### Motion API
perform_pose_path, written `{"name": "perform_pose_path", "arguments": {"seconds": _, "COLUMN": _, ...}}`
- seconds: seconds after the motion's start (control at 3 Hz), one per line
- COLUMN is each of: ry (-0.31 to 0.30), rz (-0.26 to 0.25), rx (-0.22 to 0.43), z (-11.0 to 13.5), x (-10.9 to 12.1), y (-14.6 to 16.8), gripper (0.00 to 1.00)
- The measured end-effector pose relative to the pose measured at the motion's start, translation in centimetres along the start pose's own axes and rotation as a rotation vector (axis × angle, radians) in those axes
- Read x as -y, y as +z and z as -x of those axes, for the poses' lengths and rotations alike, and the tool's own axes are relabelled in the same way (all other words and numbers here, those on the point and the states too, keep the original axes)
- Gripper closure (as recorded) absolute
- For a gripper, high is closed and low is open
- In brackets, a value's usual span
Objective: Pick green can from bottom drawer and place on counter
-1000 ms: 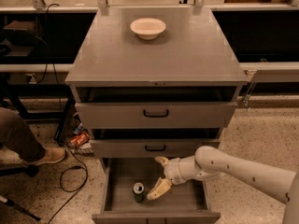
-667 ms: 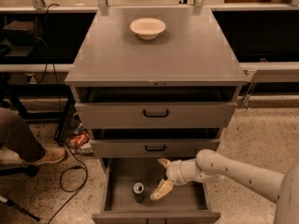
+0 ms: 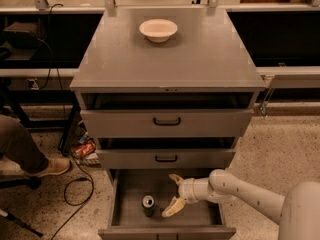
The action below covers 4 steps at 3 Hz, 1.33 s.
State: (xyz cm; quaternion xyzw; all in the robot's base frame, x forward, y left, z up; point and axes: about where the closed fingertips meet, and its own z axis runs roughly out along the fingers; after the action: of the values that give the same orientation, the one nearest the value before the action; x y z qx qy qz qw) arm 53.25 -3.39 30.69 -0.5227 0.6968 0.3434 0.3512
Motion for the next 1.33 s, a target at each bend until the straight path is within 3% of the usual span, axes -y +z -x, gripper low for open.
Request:
{"name": "perform_pose_path", "arguments": {"seconds": 0.67, "ry": 0.009, "rz": 0.035, "rx": 0.016, "z": -5.0, "x": 0.4, "y": 5.2, "gripper": 0.00}}
{"name": "perform_pose_path", "arguments": {"seconds": 1.33, "ry": 0.019, "rz": 0.029, "rx": 0.073, "z": -6.0, "x": 0.8, "y": 9.3, "gripper": 0.00}}
